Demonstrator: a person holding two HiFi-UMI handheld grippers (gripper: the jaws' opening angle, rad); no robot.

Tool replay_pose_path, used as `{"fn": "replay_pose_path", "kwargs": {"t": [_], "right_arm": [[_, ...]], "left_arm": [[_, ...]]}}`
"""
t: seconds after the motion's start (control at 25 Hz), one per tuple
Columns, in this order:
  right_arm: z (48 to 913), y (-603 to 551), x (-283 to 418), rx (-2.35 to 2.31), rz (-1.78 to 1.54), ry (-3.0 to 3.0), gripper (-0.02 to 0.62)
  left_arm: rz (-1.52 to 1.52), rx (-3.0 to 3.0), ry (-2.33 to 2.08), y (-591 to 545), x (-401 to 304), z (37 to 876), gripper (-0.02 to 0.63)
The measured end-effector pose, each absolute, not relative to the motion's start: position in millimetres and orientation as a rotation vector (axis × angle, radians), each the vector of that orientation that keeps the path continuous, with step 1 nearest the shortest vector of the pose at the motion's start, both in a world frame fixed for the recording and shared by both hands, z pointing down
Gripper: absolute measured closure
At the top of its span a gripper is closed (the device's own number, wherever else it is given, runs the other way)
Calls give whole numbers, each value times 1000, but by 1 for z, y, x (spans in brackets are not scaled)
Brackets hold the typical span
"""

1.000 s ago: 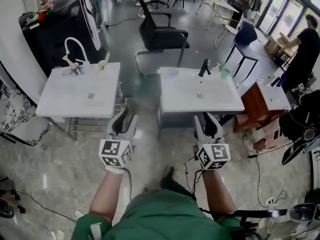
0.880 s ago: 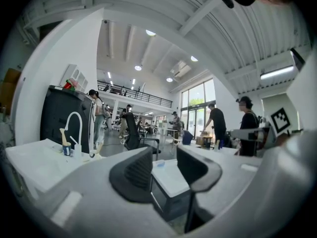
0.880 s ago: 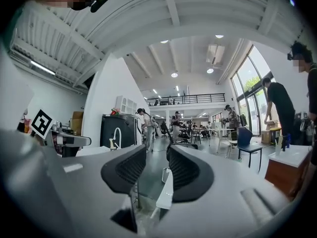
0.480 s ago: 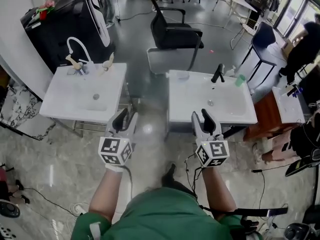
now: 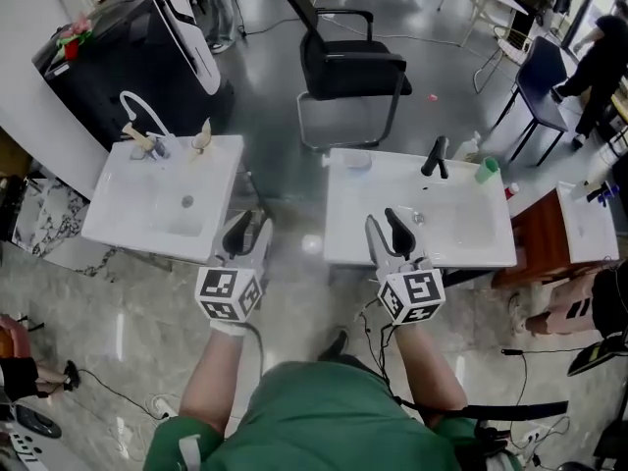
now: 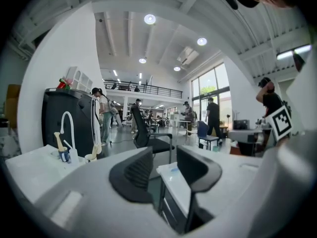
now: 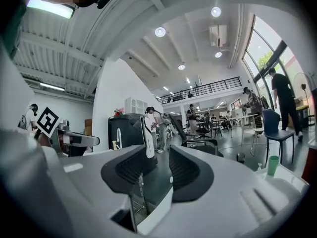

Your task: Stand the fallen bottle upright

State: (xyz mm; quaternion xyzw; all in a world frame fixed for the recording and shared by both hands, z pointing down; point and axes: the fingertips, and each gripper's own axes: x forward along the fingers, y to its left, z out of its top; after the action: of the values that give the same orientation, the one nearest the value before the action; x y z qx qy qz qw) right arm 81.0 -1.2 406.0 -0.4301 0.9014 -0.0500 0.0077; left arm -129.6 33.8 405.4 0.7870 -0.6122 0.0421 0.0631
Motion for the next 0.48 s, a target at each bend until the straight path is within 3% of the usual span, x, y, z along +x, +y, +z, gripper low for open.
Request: {"fn": "replay_pose_path", "kwargs": {"t": [0.48], "right_arm": [[428,-67,101,-1353,-178,2853,466]], "left_arm": [[182,2348,-1866,-18,-112,422,454]]}}
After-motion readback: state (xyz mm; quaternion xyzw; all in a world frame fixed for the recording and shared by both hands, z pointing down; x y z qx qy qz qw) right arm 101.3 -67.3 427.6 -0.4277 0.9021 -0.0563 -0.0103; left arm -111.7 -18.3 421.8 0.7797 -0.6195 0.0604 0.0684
